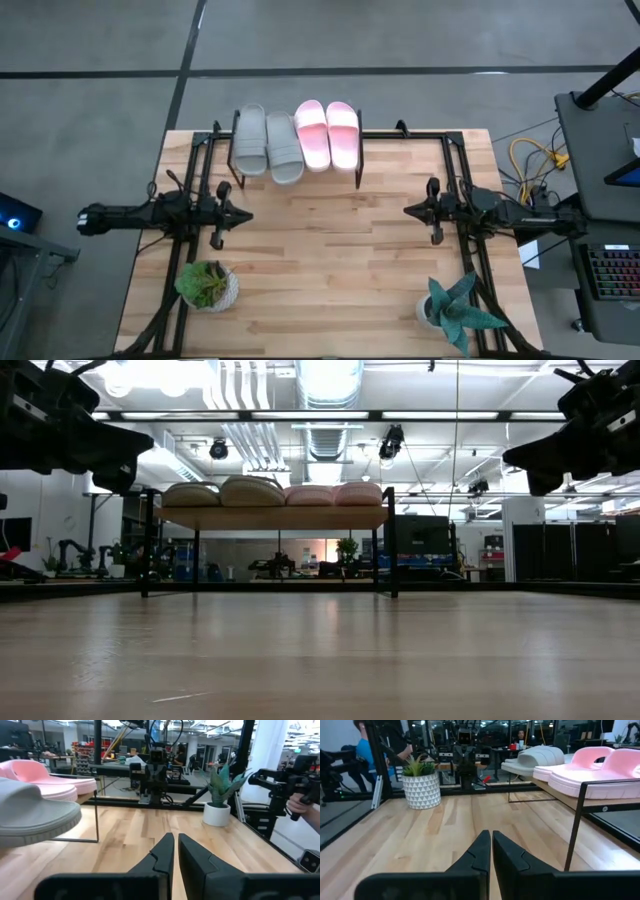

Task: Pick and place slides into the shelf
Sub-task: Return to Home Position

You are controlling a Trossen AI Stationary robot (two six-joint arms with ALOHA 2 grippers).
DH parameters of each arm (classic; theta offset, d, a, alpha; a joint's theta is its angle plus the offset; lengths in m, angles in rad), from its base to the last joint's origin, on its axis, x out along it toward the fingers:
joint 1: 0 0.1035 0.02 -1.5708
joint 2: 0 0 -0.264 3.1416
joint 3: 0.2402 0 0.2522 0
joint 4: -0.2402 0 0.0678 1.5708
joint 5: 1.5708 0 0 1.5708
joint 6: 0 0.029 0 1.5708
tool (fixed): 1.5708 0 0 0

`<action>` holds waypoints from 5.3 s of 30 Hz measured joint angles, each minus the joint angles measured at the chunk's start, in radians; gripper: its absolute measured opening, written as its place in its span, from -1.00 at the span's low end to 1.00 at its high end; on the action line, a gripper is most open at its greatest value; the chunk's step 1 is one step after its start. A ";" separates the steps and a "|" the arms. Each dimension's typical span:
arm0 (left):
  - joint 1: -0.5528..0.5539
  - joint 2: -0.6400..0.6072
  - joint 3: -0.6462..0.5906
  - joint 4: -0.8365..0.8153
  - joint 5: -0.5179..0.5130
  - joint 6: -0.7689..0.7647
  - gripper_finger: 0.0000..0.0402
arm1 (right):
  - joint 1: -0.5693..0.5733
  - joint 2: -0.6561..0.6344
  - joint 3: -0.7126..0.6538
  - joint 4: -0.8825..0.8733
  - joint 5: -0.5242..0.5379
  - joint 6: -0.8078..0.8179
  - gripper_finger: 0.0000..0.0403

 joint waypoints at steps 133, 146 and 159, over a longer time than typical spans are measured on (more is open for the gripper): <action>-0.009 0.052 -0.002 0.014 0.012 0.080 -1.00 | 0.000 0.013 0.000 0.000 -0.004 -0.040 -0.96; -0.009 0.052 -0.002 0.014 0.012 0.080 -1.00 | 0.000 0.013 0.000 0.000 -0.004 -0.040 -0.96; -0.009 0.052 -0.002 0.014 0.012 0.080 -1.00 | 0.000 0.013 0.000 0.000 -0.004 -0.040 -0.96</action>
